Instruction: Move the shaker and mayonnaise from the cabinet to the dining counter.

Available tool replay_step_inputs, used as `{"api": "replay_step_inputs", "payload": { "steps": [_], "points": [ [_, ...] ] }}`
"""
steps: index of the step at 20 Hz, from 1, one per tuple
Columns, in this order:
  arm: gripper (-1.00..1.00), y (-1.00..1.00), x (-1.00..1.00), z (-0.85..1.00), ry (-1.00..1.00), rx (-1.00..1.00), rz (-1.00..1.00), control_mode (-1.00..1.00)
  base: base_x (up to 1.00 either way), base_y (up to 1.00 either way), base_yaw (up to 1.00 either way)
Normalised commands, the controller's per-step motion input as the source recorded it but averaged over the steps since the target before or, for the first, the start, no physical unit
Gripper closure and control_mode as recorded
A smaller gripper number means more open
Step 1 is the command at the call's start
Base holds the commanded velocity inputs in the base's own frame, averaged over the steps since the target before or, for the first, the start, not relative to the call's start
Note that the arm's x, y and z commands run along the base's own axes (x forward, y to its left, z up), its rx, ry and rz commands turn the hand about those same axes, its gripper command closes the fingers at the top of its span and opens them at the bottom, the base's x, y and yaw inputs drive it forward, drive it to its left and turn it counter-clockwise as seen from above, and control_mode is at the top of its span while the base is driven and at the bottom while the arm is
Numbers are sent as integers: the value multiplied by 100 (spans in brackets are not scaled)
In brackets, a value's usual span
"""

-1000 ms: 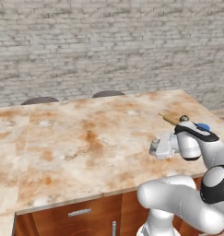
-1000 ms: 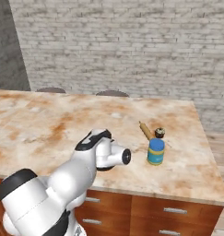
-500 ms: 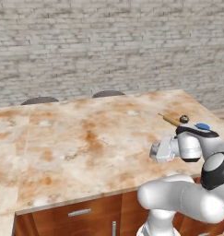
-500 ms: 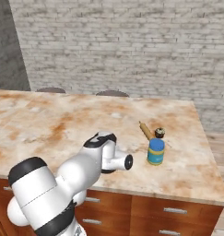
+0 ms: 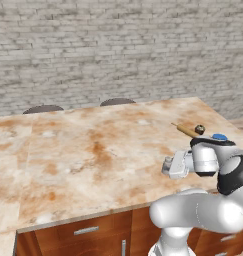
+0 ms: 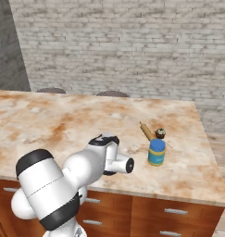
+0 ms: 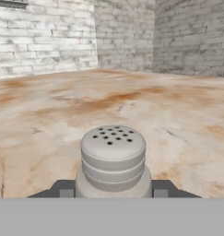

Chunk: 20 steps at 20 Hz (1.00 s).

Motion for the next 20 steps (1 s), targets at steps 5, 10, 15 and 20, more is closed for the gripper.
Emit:
{"api": "replay_step_inputs", "payload": {
  "steps": [5,10,15,20],
  "points": [
    [100,0,3,-7,0,0,0,-100,0,0,0],
    [100,0,1,-10,0,0,0,-100,0,0,0],
    [-100,0,0,-4,0,1,0,-100,0,0,0],
    [-100,-2,0,7,-2,0,0,-100,0,0,0]
  ]
}}
